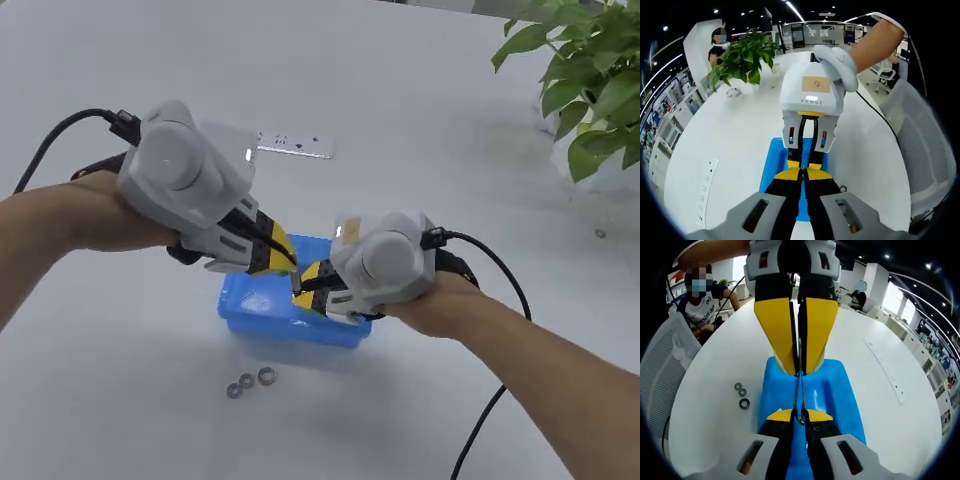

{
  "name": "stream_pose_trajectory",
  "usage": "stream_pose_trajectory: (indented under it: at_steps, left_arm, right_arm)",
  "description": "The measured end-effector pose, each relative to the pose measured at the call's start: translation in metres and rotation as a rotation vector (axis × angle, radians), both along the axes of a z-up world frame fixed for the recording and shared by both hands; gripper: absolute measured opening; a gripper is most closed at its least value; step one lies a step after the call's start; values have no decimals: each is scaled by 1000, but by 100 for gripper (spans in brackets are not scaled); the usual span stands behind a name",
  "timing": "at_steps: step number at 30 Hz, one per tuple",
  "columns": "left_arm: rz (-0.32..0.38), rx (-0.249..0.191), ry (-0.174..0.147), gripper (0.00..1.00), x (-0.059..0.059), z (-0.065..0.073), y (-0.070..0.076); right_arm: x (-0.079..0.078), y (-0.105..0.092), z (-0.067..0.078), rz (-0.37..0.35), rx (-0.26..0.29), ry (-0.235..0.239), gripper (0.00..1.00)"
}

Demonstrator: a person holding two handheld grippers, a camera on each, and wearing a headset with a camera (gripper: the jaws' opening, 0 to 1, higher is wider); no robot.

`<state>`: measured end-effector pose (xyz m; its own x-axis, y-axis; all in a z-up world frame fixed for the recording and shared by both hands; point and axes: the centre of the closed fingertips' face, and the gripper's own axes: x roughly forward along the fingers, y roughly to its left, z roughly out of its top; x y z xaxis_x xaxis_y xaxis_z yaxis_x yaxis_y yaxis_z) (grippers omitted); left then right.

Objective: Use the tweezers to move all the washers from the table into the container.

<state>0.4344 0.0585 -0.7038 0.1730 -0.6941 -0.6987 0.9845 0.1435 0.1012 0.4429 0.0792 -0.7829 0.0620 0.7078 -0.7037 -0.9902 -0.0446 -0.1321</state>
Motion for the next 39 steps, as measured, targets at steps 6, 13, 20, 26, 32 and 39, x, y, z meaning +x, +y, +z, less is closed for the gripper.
stream_pose_trajectory:
  at_steps: [6, 13, 20, 26, 32, 39]
  left_arm:
    - [3, 3, 2, 6, 5, -5, 1]
    - [6, -3, 2, 6, 9, -8, 1]
    - [7, -5, 1, 6, 10, -7, 1]
    - [3, -3, -1, 6, 9, -6, 1]
    - [-1, -4, -3, 6, 6, -2, 0]
    - [-8, -2, -19, 6, 1, 8, 0]
  right_arm:
    - [5, 2, -6, 1, -2, 4, 10]
    - [8, 1, -8, 3, 1, 3, 10]
    - [8, 2, -8, 6, -2, 0, 11]
    - [7, 3, -6, 14, -6, -9, 11]
    - [5, 2, -2, 17, -4, -17, 11]
    - [1, 1, 9, 20, -1, -32, 11]
